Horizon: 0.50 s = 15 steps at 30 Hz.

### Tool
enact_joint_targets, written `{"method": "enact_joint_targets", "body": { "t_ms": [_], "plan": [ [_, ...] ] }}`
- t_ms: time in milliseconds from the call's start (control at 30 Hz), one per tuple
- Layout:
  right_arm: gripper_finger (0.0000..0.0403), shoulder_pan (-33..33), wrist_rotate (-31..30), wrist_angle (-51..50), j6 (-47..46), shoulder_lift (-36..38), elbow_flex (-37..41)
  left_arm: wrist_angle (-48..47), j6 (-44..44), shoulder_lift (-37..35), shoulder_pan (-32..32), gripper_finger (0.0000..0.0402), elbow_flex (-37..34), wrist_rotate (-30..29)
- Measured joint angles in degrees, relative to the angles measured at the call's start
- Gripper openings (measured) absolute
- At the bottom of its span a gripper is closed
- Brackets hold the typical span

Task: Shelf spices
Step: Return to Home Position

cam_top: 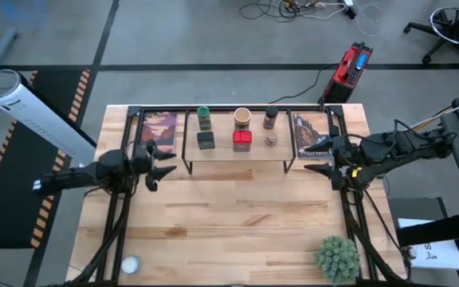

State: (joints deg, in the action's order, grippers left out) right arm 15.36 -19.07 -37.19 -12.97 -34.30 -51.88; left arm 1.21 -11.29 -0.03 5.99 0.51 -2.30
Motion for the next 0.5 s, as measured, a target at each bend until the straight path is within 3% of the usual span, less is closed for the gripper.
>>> {"method": "enact_joint_targets", "body": {
  "t_ms": [167, 500],
  "plan": [
    [0.0242, 0.0, 0.02, 0.0, -0.01, 0.0, 0.0, 0.16, -0.09, 0.02, 4.32, 0.023, -0.02, -0.16],
    [0.0224, 0.02, 0.02, 0.01, -0.04, 0.0, 0.02, 0.21, 0.22, 0.08, 4.27, 0.0236, -0.01, -0.14]
  ]
}}
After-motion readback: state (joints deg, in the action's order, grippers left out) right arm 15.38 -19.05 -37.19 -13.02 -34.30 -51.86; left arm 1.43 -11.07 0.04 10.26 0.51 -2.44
